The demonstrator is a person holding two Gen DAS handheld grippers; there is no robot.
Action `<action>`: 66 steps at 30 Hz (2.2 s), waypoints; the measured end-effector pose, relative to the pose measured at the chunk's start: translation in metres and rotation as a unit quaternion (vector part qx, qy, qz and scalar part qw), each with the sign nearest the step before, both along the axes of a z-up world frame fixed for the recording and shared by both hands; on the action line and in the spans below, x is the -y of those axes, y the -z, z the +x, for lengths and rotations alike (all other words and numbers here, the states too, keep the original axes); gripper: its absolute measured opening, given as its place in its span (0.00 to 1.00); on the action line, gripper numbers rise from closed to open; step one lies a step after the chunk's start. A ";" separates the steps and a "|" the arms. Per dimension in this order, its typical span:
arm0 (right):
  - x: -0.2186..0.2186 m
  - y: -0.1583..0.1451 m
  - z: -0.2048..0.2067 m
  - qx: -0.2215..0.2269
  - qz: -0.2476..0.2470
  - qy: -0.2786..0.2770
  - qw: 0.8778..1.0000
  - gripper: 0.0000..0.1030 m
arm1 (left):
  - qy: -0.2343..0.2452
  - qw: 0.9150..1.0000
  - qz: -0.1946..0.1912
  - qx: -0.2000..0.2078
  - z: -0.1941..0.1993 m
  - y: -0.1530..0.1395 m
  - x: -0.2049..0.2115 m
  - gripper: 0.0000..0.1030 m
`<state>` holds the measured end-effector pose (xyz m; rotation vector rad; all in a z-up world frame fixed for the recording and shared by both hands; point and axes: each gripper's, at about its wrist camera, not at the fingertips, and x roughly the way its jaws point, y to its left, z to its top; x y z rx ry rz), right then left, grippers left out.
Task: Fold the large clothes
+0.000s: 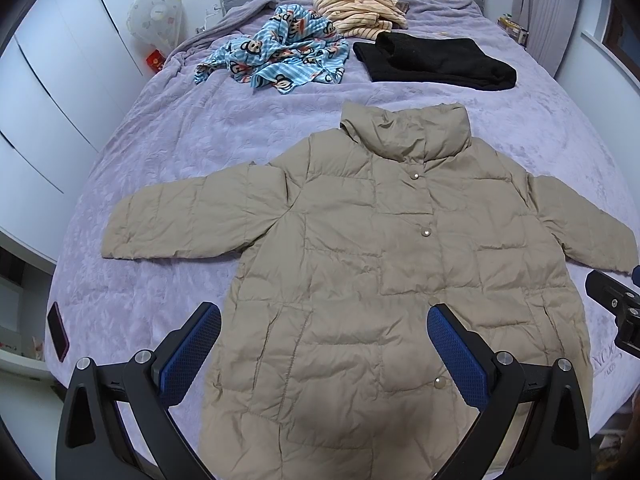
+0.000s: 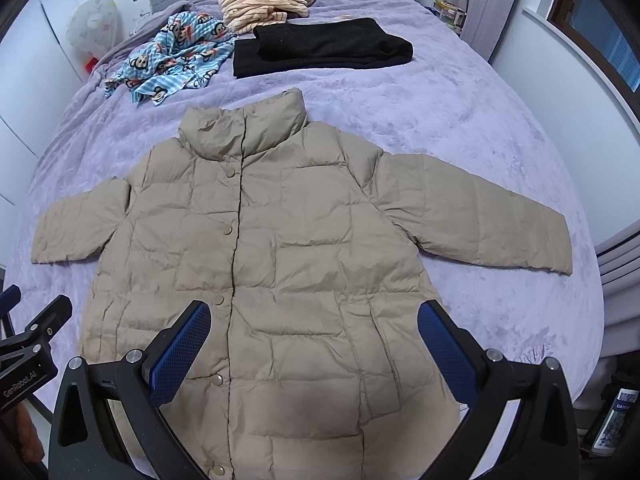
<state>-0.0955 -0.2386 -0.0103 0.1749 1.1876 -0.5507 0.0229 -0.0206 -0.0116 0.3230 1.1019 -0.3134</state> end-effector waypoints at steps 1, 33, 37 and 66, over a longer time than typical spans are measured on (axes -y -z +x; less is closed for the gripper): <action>0.000 0.000 0.000 0.000 0.000 0.000 1.000 1.00 | 0.000 1.000 0.001 0.000 0.001 0.001 0.000 1.00; -0.003 0.005 0.005 -0.005 0.001 -0.004 1.000 1.00 | -0.004 1.000 0.002 -0.004 0.004 0.008 -0.009 1.00; -0.004 0.006 0.005 -0.005 0.000 -0.005 1.000 1.00 | -0.004 1.000 0.002 -0.006 0.004 0.008 -0.010 1.00; -0.006 0.007 0.007 -0.006 0.003 -0.009 1.000 1.00 | -0.001 1.000 0.008 -0.015 0.005 0.009 -0.005 1.00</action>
